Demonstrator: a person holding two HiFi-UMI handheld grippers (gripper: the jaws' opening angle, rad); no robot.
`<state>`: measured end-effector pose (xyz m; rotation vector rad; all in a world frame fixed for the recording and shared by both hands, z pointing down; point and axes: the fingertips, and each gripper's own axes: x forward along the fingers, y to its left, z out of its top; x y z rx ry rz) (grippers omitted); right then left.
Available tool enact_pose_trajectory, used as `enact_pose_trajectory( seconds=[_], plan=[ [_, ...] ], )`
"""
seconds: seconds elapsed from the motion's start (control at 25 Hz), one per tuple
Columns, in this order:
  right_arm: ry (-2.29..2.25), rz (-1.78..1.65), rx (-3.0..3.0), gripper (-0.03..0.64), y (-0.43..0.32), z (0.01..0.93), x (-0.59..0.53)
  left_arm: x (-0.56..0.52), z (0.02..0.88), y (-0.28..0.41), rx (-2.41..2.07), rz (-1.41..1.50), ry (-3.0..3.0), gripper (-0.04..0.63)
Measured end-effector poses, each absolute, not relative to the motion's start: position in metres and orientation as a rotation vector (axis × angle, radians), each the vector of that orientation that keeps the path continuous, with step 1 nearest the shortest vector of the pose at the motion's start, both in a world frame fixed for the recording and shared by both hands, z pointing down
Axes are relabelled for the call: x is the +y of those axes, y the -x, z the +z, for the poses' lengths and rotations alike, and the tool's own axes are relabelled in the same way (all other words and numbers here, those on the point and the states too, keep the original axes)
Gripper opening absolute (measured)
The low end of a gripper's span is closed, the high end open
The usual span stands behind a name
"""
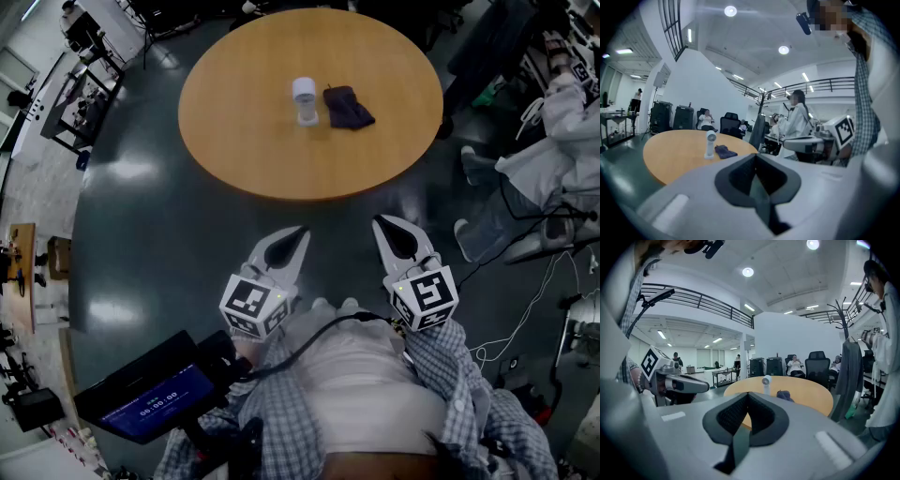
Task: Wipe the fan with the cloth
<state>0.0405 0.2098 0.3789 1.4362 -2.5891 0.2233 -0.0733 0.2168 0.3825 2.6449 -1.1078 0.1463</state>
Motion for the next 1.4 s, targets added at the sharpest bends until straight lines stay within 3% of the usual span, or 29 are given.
enact_pose_trajectory(
  seconds=[1.4],
  plan=[
    [-1.409, 0.247, -2.584, 0.002, -0.09, 0.395, 0.197, 0.204, 0.382, 0.049, -1.207, 0.167, -2.629, -0.002]
  ],
)
